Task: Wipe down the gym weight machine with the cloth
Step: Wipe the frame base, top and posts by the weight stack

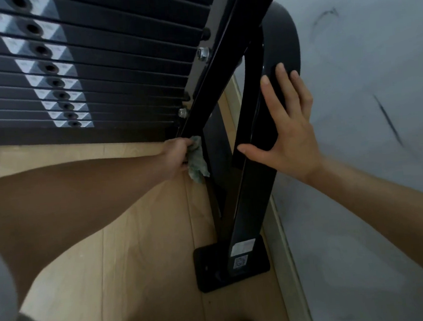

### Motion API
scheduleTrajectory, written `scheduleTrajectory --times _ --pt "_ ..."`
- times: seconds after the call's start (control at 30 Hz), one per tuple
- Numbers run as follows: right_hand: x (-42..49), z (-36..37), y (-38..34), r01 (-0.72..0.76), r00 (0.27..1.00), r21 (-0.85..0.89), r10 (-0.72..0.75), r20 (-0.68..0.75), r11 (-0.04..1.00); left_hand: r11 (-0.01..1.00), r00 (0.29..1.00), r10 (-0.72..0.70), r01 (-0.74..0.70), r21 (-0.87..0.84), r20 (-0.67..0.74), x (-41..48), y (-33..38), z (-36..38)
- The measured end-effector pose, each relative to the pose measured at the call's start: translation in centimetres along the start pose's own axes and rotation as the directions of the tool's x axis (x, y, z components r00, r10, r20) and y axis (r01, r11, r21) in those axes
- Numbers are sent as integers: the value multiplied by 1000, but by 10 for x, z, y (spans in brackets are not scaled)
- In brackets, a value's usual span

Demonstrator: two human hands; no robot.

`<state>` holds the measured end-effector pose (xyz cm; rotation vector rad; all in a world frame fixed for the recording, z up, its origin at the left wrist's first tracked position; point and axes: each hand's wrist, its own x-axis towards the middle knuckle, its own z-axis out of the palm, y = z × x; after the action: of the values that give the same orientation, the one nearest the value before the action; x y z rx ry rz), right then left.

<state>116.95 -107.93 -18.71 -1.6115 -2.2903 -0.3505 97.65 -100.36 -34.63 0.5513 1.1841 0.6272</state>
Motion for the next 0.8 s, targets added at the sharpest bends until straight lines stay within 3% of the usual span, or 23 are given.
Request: scheduleTrajectory --times 0.1,0.37,0.5,0.6,0.8 --pt "0 0 0 -2 1000 2 2 -1 1000 989 981 -121 132 -62 148 -19 -1 4" --pt "0 4 -1 11 999 -10 -11 -37 1000 925 902 -377 355 136 211 -68 -42 2" --pt "-1 3 -1 6 999 -27 -7 -35 1000 878 849 -478 456 144 224 -88 -62 10" --pt "1 2 -2 -1 1000 -20 0 -25 1000 895 875 -447 434 106 186 -85 -60 17" --pt "0 0 0 -14 1000 24 14 -12 1000 969 964 -237 243 -40 121 -62 -23 21"
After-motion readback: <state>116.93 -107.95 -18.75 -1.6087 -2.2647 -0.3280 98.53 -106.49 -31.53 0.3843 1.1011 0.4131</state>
